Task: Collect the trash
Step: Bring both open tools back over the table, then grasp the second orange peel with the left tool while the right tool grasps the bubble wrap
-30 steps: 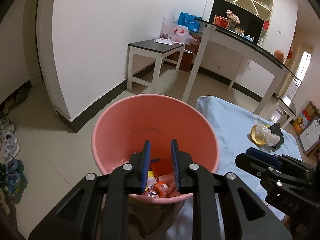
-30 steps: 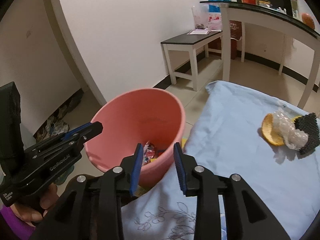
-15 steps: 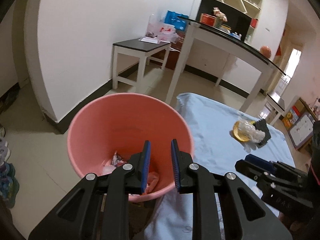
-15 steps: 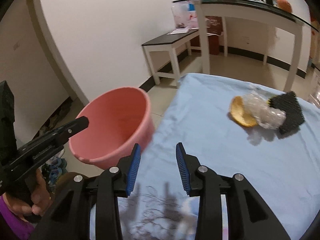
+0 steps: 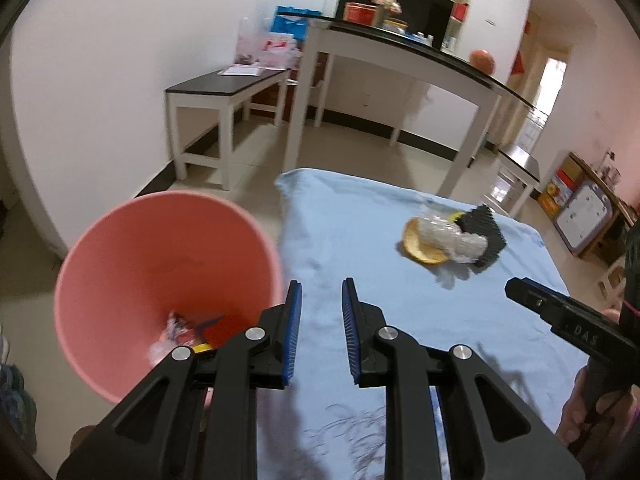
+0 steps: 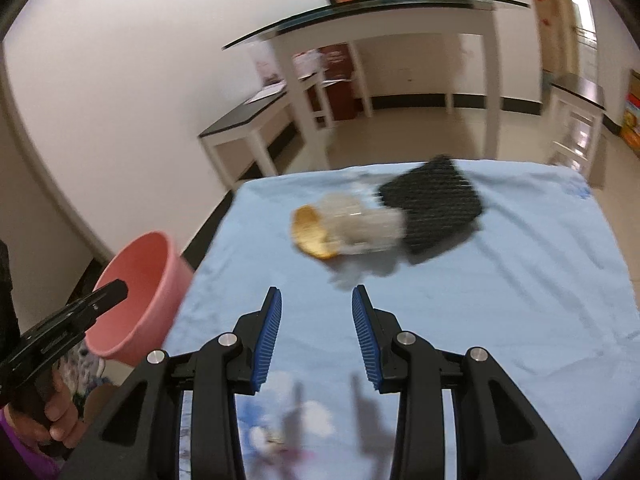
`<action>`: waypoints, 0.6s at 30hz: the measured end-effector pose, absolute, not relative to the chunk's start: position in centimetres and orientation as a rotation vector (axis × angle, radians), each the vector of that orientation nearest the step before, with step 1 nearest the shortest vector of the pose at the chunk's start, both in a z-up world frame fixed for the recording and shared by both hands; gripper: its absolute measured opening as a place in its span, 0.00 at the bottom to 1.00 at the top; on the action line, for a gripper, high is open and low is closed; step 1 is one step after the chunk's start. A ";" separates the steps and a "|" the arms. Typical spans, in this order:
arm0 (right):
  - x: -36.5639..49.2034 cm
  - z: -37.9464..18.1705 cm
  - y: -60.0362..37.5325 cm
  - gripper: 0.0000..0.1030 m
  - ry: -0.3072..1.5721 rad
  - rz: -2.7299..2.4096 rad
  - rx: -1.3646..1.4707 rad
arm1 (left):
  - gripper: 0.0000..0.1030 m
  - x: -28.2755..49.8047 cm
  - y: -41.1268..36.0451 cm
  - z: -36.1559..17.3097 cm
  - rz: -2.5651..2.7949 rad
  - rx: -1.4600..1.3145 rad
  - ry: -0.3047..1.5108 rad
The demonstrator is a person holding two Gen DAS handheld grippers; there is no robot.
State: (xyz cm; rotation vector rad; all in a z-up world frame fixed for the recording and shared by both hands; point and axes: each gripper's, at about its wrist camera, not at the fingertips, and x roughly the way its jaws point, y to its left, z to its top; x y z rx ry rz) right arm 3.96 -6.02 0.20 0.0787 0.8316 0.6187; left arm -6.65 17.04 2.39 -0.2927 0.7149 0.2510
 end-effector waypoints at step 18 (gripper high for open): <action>8.1 -1.3 -11.8 0.35 0.851 0.523 0.169 | 0.20 3.6 11.9 0.7 0.076 -0.226 0.780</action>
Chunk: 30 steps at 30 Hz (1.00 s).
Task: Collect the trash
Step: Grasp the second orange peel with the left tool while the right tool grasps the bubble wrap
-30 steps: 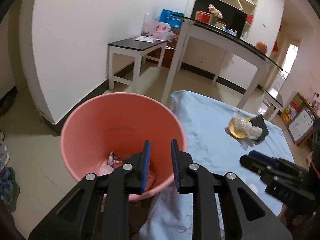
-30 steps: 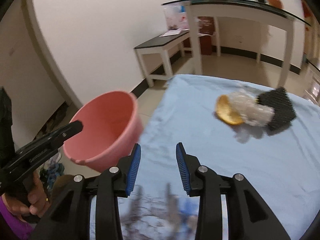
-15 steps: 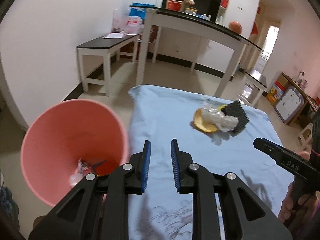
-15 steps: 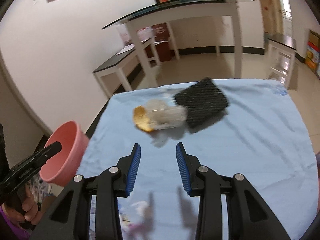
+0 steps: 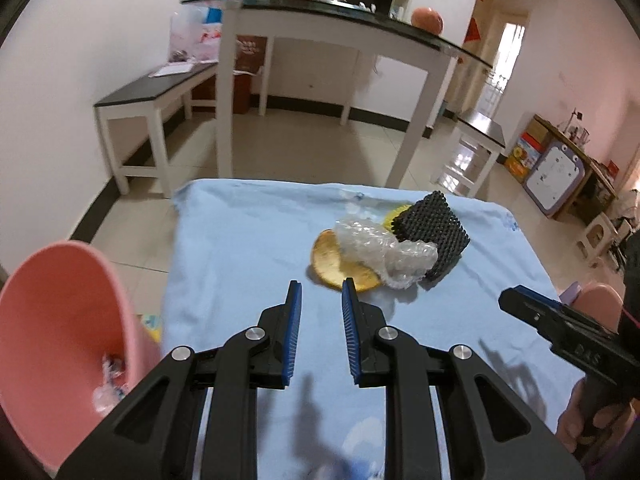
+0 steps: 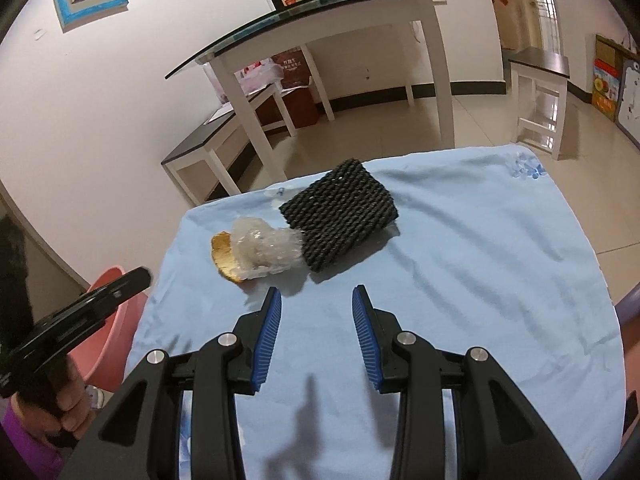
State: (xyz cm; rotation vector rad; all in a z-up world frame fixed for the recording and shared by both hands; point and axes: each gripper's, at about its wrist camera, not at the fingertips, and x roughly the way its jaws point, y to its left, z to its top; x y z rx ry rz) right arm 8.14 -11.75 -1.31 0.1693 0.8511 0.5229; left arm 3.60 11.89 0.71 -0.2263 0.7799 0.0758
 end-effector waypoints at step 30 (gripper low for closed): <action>14.0 -3.6 -3.7 0.48 0.922 0.687 0.055 | 0.00 11.3 11.9 -5.1 0.065 -0.226 0.837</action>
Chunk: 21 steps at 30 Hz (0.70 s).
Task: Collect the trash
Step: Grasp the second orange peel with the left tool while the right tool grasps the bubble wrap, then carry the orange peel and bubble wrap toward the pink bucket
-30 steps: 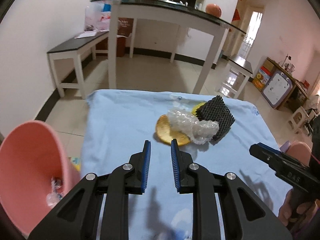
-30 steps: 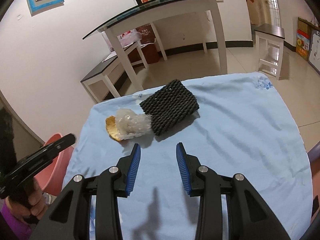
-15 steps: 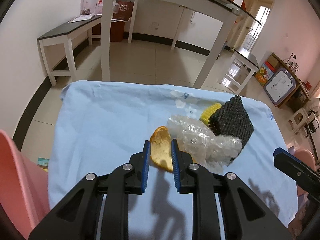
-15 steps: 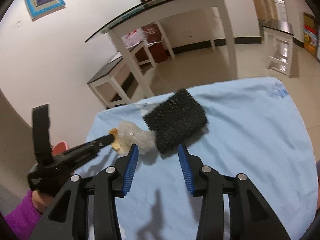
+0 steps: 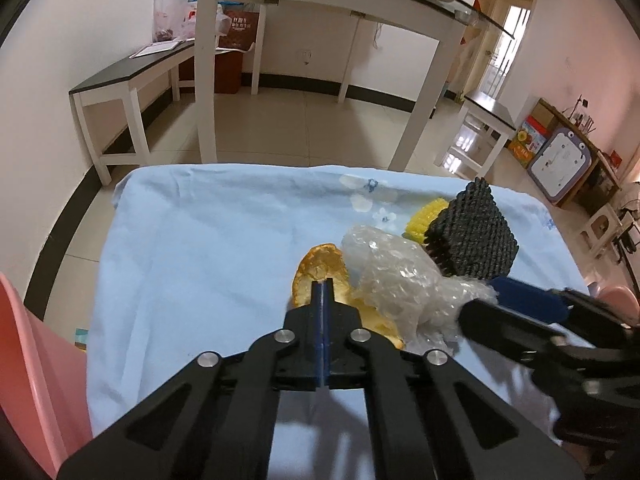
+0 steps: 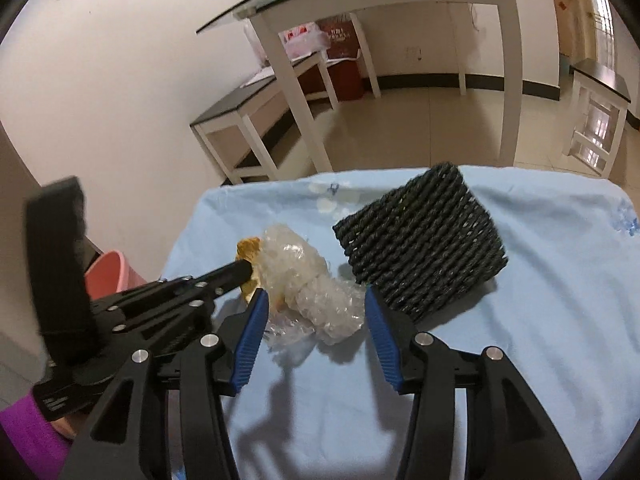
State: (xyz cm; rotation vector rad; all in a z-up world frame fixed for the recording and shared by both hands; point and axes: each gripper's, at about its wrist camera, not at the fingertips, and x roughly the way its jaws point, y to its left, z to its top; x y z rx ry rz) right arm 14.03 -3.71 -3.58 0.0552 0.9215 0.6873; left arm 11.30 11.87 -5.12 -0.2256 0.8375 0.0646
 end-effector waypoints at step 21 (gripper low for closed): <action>8.3 -1.9 -7.1 0.06 0.856 0.695 0.072 | 0.04 9.3 14.6 -1.8 0.031 -0.336 0.772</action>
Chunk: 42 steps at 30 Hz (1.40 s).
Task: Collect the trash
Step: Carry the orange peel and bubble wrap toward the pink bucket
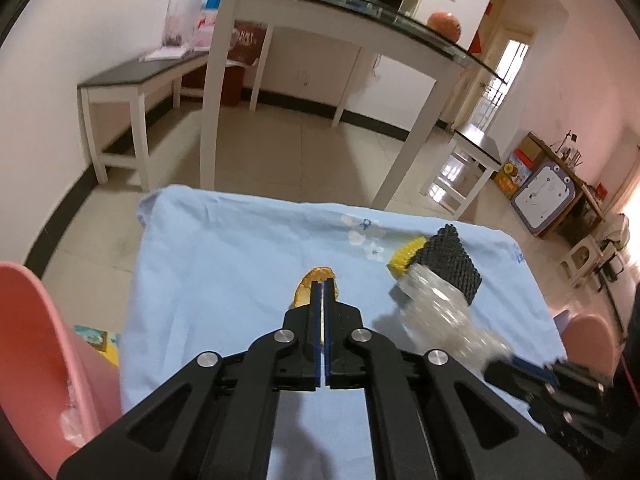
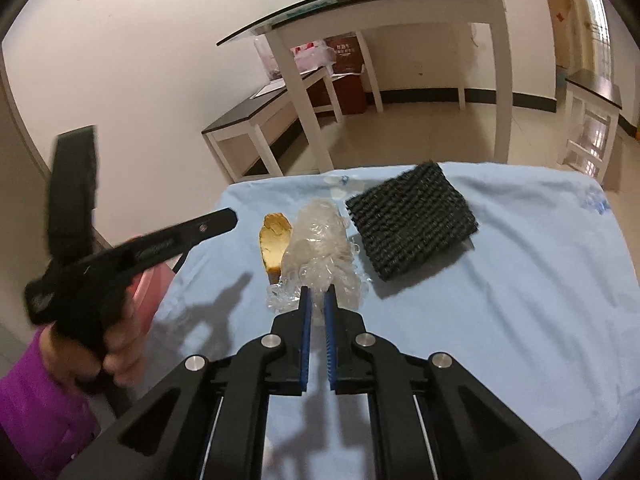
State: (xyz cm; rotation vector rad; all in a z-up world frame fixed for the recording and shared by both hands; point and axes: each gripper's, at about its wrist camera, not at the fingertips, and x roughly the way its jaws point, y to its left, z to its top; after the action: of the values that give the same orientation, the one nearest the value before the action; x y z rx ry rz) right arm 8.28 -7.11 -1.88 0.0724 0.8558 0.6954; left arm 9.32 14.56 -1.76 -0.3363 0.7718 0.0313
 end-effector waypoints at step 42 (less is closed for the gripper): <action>5.1 1.3 -7.7 0.06 0.797 0.721 0.111 | 0.03 1.0 14.0 3.8 0.138 -0.271 0.677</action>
State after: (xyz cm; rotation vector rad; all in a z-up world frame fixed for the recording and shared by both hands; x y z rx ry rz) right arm 5.13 -7.70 1.32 0.1112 0.7975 0.7208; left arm 1.03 13.96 3.75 -0.2713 0.6769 0.1377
